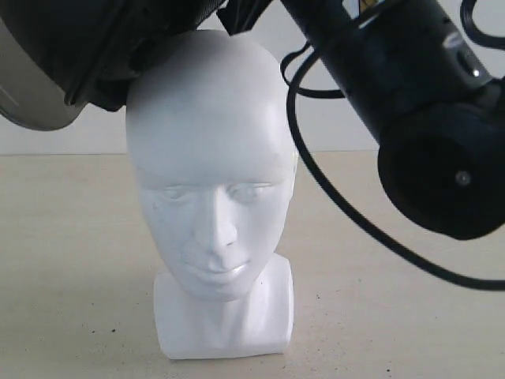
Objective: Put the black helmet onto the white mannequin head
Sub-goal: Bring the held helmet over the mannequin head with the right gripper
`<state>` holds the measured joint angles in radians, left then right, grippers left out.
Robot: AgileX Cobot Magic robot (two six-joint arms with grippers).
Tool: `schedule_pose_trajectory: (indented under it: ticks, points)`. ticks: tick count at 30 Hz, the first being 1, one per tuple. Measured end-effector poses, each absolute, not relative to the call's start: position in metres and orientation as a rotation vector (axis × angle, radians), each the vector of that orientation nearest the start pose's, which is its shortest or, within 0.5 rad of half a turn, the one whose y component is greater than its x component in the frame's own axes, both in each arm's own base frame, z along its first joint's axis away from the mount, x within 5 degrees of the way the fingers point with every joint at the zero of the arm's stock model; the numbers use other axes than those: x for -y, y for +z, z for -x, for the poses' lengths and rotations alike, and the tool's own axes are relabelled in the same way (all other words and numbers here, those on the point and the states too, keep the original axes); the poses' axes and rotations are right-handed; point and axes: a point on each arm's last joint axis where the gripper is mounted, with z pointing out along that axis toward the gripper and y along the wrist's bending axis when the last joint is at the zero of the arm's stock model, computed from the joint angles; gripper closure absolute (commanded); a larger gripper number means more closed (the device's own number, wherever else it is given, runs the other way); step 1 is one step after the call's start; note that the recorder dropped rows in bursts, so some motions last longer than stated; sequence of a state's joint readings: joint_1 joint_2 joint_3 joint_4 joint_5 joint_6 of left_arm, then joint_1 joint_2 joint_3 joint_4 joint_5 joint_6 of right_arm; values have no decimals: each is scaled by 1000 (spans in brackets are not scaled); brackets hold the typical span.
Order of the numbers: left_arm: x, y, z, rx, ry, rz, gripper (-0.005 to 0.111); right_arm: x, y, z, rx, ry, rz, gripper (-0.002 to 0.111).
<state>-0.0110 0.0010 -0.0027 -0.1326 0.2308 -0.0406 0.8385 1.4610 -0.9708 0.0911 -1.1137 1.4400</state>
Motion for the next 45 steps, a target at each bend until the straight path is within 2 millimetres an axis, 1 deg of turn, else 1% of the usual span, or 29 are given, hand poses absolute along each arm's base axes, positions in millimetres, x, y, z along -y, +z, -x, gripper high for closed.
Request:
schedule_pose_trajectory:
  ticks: [3,5,16,21,29,38,41,42,43,45]
  points:
    - [3,193,-55,-1710,-160,113,102,-228,378,-217,-1015,2099,-459,108]
    - [3,193,-55,-1710,-160,113,102,-227,375,-216,-1013,2097,-463,108]
    - [3,193,-55,-1710,-160,113,102,-224,374,-215,-1006,2095,-474,108]
    - [3,193,-55,-1710,-160,113,102,-222,377,-213,-1007,2074,-465,108]
    - [3,193,-55,-1710,-160,113,102,-212,390,-205,-968,2066,-442,108]
    - [3,193,-55,-1710,-160,113,102,-212,391,-204,-965,2040,-423,108]
    - [3,193,-55,-1710,-160,113,102,-210,386,-203,-965,2036,-429,108]
    - [3,193,-55,-1710,-160,113,102,-209,383,-203,-967,2033,-437,108]
    - [3,193,-55,-1710,-160,113,102,-205,376,-201,-973,2026,-456,108]
    - [3,193,-55,-1710,-160,113,102,-201,371,-199,-966,2015,-467,108]
